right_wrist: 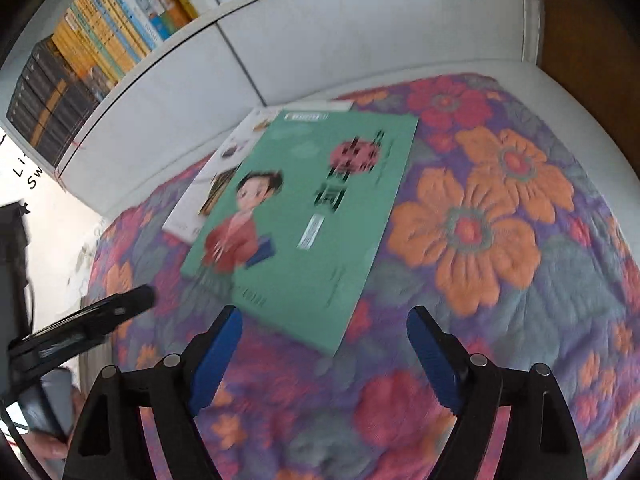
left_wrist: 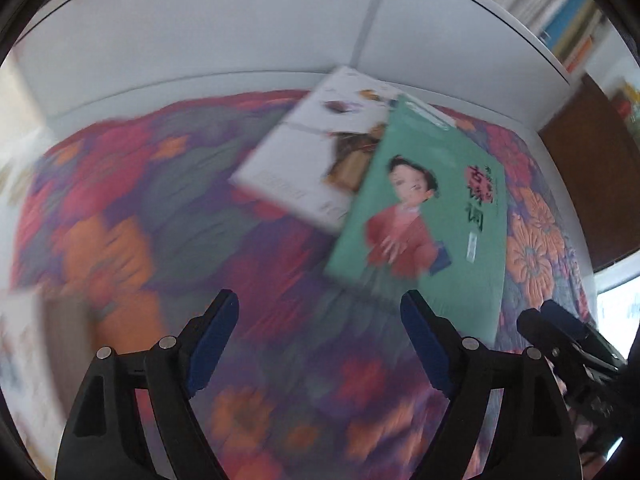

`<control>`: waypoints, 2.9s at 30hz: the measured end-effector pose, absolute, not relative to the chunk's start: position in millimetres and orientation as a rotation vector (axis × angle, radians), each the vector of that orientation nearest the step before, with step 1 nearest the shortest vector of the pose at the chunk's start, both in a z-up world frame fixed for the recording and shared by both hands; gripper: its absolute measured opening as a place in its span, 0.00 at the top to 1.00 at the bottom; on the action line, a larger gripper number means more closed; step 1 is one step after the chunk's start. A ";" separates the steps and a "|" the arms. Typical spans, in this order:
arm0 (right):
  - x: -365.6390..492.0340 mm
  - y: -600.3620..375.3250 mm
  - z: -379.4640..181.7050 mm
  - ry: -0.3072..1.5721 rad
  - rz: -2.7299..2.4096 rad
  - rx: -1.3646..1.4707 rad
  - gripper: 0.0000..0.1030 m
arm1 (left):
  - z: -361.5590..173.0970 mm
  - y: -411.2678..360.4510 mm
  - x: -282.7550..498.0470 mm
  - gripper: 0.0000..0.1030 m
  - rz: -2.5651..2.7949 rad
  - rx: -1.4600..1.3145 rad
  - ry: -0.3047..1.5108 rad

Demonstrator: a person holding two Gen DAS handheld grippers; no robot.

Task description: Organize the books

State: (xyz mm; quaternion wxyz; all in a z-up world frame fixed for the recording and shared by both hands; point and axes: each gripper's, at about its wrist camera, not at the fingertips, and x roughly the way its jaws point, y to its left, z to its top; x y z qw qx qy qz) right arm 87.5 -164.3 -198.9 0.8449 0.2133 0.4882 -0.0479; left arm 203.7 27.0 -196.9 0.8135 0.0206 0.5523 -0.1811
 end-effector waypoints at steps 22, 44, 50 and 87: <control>132.6 -158.5 -246.9 0.938 -0.029 0.180 0.00 | -231.4 -10.7 213.3 0.00 -0.396 0.057 0.935; 132.4 -160.5 -247.6 0.941 -0.026 0.177 0.00 | -228.9 -10.8 204.3 0.01 -0.378 0.057 0.935; 115.8 -156.3 -240.8 0.934 0.137 0.166 0.00 | -222.8 -31.6 177.3 0.01 -0.579 0.044 0.960; 75.6 -280.1 -252.5 1.084 0.392 0.754 0.43 | -239.0 -5.2 163.0 0.43 -0.736 -0.487 1.335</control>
